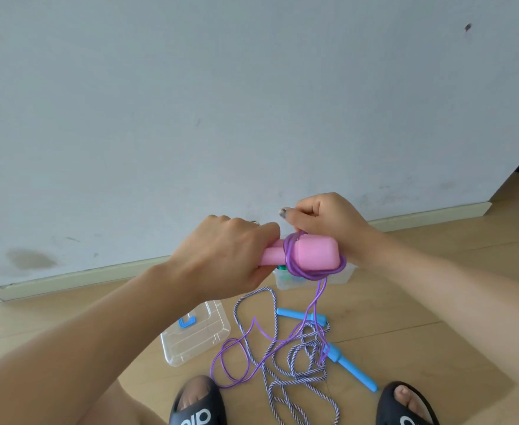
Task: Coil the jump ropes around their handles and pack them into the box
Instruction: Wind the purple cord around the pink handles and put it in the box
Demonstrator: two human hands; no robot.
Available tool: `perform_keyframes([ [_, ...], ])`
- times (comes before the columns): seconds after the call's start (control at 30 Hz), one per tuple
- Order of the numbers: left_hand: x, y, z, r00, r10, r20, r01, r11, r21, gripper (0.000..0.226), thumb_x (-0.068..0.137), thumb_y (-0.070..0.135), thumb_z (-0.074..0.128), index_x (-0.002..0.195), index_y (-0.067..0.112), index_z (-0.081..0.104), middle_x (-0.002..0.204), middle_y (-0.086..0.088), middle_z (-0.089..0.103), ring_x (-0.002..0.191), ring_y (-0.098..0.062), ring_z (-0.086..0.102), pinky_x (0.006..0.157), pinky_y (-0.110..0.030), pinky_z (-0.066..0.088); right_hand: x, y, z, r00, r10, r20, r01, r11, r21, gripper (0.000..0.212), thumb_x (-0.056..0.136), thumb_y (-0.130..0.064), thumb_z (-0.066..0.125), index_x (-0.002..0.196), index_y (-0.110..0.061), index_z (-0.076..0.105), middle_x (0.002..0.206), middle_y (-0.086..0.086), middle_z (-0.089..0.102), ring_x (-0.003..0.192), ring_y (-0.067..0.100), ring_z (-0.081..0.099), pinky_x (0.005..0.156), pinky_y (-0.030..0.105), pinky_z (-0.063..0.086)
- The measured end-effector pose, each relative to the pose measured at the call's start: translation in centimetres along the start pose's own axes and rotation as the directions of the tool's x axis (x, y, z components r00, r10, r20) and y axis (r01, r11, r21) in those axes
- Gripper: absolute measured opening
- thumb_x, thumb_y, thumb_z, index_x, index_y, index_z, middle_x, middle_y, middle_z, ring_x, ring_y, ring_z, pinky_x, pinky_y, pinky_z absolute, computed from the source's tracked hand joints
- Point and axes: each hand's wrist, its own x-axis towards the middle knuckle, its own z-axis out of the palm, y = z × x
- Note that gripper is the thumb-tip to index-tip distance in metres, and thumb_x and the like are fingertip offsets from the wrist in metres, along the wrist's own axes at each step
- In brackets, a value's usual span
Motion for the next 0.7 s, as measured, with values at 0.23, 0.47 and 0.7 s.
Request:
perform_keyframes([
  [0.23, 0.8, -0.5, 0.4, 0.989, -0.149, -0.011, 0.149, 0.988, 0.027, 0.018, 0.087, 0.036, 0.053, 0.077, 0.024, 0.044, 0.057, 0.006, 0.048, 0.050, -0.030, 0.044, 0.047, -0.026, 0.026, -0.8, 1.6, 1.5, 0.987, 0.150, -0.055, -0.143, 0.983, 0.116, 0.044, 0.099, -0.023, 0.058, 0.066, 0.002, 0.045, 0.055, 0.004, 0.039, 0.043, 0.014, 0.039, 0.047, 0.027, 0.035],
  [0.47, 1.5, -2.8, 1.4, 0.925, -0.373, 0.072, 0.362, 0.922, 0.136, 0.016, 0.095, 0.034, 0.046, 0.085, 0.021, 0.046, 0.065, 0.002, 0.046, 0.061, -0.032, 0.046, 0.057, -0.031, 0.034, -4.3, 0.6, 5.6, 0.951, 0.309, -0.021, -0.301, 0.937, 0.174, 0.025, 0.097, -0.019, 0.040, 0.079, -0.014, 0.057, 0.049, -0.006, 0.050, 0.045, 0.009, 0.040, 0.049, 0.024, 0.033],
  [0.7, -0.8, -5.1, 2.8, 0.892, -0.381, 0.244, 0.254, 0.868, 0.426, 0.011, 0.097, 0.028, 0.042, 0.090, 0.020, 0.041, 0.077, 0.000, 0.057, 0.058, -0.028, 0.045, 0.046, -0.030, 0.018, -6.4, -2.2, 4.1, 0.979, -0.152, 0.134, 0.194, 0.895, -0.401, 0.043, 0.099, -0.038, 0.048, 0.063, -0.019, 0.034, 0.051, 0.000, 0.039, 0.052, 0.021, 0.033, 0.052, 0.038, 0.032],
])
